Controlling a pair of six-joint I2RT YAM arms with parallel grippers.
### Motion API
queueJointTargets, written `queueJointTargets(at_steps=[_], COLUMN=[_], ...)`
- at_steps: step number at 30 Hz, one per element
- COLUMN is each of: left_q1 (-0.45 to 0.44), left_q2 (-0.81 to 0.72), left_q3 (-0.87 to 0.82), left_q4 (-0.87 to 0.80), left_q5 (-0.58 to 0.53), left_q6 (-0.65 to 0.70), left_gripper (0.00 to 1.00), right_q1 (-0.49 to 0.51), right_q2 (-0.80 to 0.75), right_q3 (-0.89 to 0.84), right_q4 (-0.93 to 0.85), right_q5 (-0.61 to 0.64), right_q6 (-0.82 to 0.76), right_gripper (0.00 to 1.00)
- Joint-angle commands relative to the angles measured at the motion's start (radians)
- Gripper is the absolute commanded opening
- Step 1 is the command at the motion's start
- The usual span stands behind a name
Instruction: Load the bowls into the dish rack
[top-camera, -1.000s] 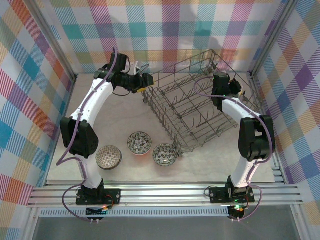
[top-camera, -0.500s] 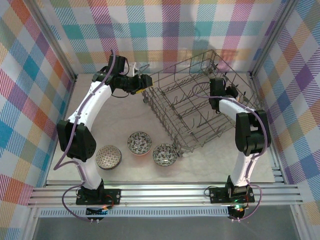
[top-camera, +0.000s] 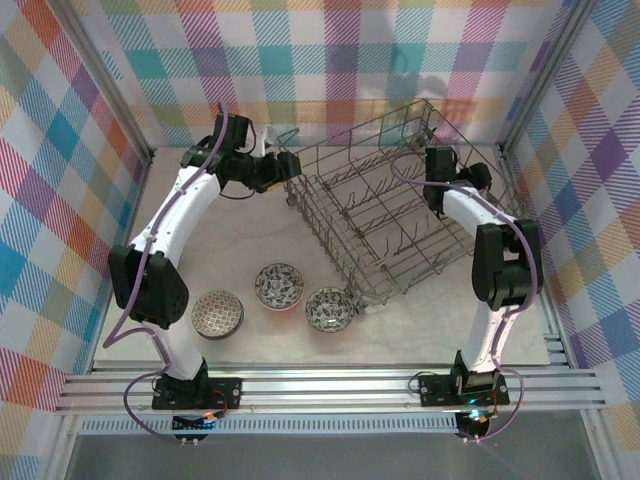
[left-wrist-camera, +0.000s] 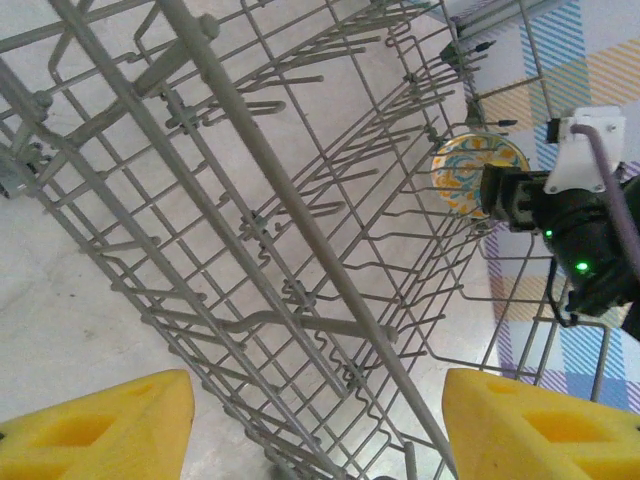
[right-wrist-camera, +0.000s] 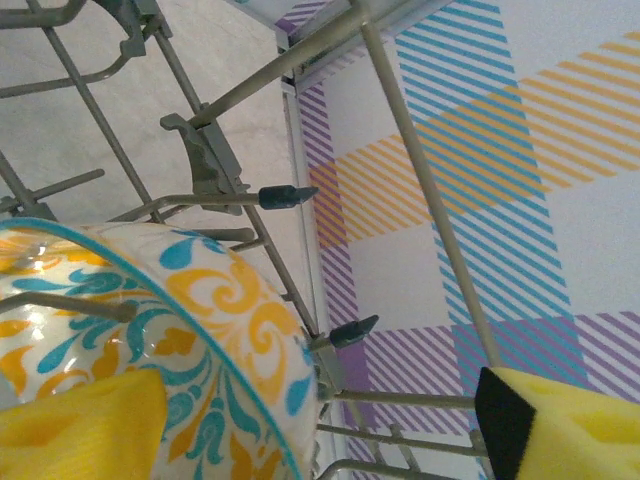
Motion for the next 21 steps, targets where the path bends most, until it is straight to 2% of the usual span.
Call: queueJointTargets(at_steps=[1,4,11,16,21], left_q1=[0.017,0.017,0.017,0.008,-0.067], left_q2=[-0.05,-0.068,-0.168,-0.245,-0.317], left_q3=[-0.02,-0.043,-0.164,-0.249,-0.345], left_q4=[-0.077,-0.133,-0.194,-0.236,-0.259], left_q5=[-0.034,-0.085,-0.172,-0.183,-0.239], left_q6=[0.029,0.052,0.064,0.041,-0.055], left_gripper=[0.67,0.67,0.68,0.68,0.68], right_q1=[0.001,0.001,-0.012,-0.017,-0.017], right_q2=[-0.075,-0.095,-0.151,-0.178,-0.196], right_q3=[0.049,0.072,0.07,0.082,0.119], right_q4=[-0.156,-0.246,-0.345,-0.376,-0.423], right_q5=[-0.086,-0.134,-0.27,-0.365,-0.447], right_q6=[0.1,0.13,0.189,0.203,0.22], right_gripper=[0.92,1.0,0.99,0.99,0.99])
